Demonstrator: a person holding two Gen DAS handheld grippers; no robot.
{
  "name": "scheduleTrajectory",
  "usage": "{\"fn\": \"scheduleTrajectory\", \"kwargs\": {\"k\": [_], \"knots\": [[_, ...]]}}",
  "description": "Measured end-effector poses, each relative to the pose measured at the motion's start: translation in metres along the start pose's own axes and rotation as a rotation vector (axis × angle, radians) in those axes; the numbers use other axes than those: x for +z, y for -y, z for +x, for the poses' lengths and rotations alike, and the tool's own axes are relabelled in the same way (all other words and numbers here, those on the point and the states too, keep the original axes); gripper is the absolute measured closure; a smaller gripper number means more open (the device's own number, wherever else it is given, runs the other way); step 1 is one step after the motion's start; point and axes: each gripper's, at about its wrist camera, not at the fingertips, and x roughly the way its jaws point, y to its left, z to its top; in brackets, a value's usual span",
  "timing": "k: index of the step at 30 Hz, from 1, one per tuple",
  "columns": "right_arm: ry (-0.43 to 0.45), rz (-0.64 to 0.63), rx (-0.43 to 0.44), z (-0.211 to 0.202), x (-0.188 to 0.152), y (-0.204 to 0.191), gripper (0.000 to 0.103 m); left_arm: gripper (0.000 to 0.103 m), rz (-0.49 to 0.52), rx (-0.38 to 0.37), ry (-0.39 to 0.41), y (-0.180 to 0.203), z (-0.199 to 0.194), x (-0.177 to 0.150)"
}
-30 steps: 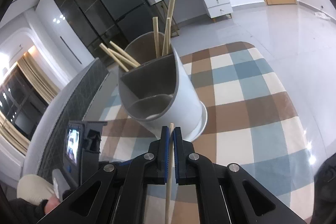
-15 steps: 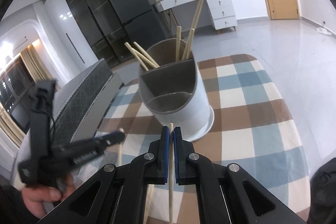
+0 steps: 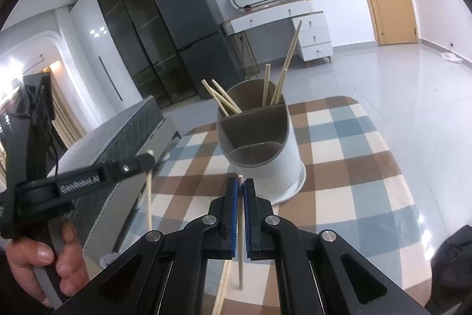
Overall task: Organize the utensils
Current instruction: 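Lift both held chopsticks up above the utensil holder opening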
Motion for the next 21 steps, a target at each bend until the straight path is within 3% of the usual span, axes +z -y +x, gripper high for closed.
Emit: {"fn": "scheduleTrajectory", "kwargs": {"k": [10,21], "knots": [[0.024,0.003,0.007,-0.001,0.006,0.002,0.100,0.101,0.018,0.005,0.111,0.007,-0.013,0.018],[0.059,0.023,0.033,0.000,0.029,0.007,0.100,0.101,0.022,0.007,0.162,0.011,-0.006,0.047]]}}
